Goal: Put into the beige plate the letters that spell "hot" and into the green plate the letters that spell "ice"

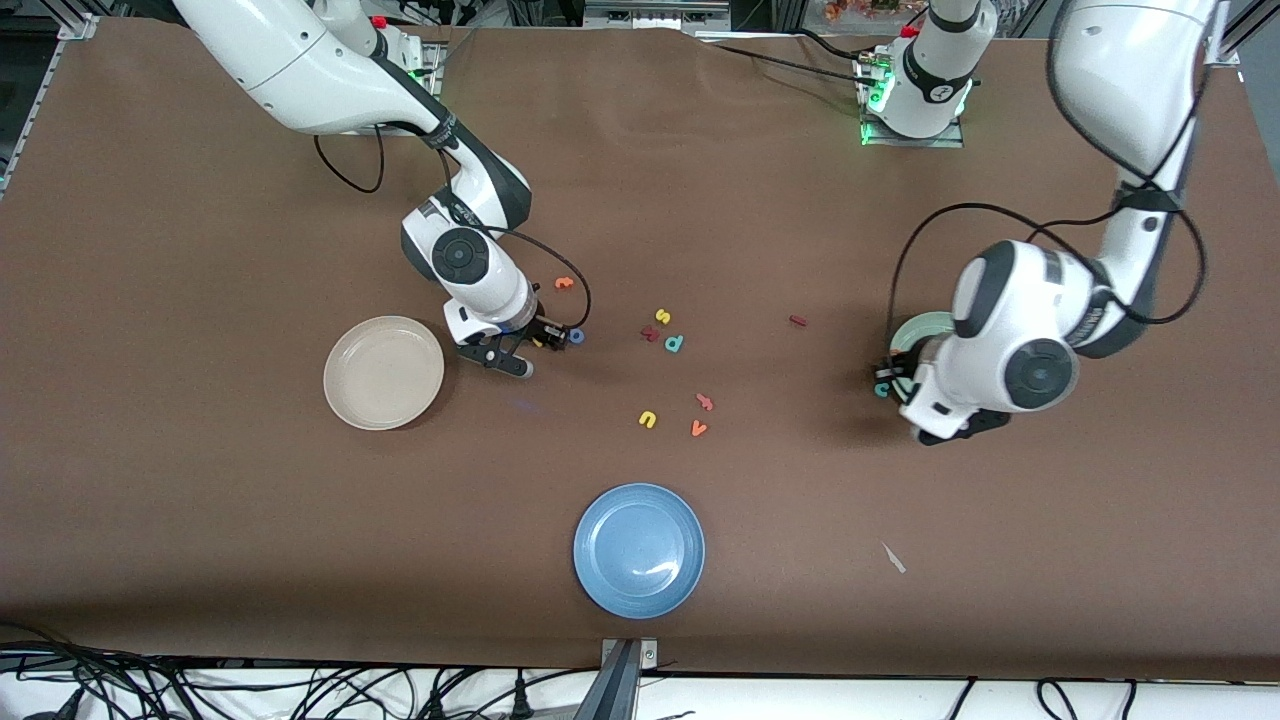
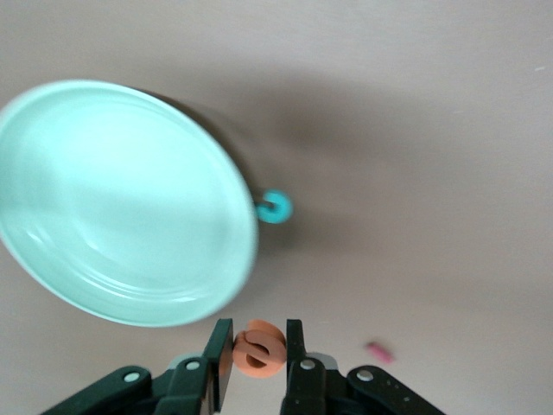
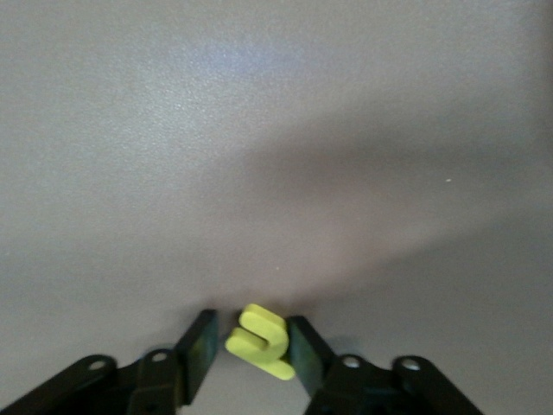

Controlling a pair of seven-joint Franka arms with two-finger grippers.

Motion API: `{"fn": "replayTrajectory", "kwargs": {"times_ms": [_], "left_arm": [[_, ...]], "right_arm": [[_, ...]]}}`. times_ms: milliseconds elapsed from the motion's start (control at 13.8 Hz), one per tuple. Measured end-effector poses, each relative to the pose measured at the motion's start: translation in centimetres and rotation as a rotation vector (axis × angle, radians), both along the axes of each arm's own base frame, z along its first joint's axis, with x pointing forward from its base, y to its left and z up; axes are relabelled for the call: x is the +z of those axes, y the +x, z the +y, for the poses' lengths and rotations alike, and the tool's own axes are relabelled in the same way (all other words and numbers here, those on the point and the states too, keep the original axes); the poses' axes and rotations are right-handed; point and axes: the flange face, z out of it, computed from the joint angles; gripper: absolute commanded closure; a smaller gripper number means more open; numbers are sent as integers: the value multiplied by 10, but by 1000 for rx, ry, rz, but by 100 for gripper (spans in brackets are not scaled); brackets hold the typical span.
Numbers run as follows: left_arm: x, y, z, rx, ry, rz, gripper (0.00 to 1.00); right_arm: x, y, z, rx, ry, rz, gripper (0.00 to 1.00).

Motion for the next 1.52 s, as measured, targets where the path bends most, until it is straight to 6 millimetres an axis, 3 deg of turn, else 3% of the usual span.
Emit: {"fn": "replayTrajectory", "kwargs": {"times_ms": [72, 217, 361, 434, 651, 867, 1084, 1157, 1229, 1301, 1518], "left_arm": [[-7, 0, 22, -45, 1, 12, 99], [-33, -4, 59, -117, 22, 51, 85], [-56, -8, 77, -146, 8, 87, 8], [-63, -8, 79, -148, 3, 96, 0], [-59, -4, 66, -169, -7, 81, 0], [-40, 8, 34, -215, -20, 32, 1], [-21, 22, -11, -353, -64, -29, 5], [-21, 27, -27, -433, -92, -57, 7], [-25, 33, -39, -516, -122, -88, 9], [-30, 36, -45, -595, -152, -111, 12], [-56, 34, -40, -773, -225, -86, 17]], "right_arm": [[3, 1, -1, 0, -3, -3, 92], [2, 1, -4, 1, -5, -3, 92], [7, 9, -18, -2, -13, -12, 92], [14, 16, -32, -2, -29, -12, 92], [62, 34, -76, 45, -90, 15, 92], [111, 44, -122, 127, -80, 57, 90], [124, 56, -179, 197, -71, 61, 88], [120, 59, -197, 205, -66, 65, 76], [114, 61, -209, 205, -59, 68, 51], [108, 62, -215, 202, -52, 69, 11], [95, 63, -216, 199, -38, 77, 5]]}}
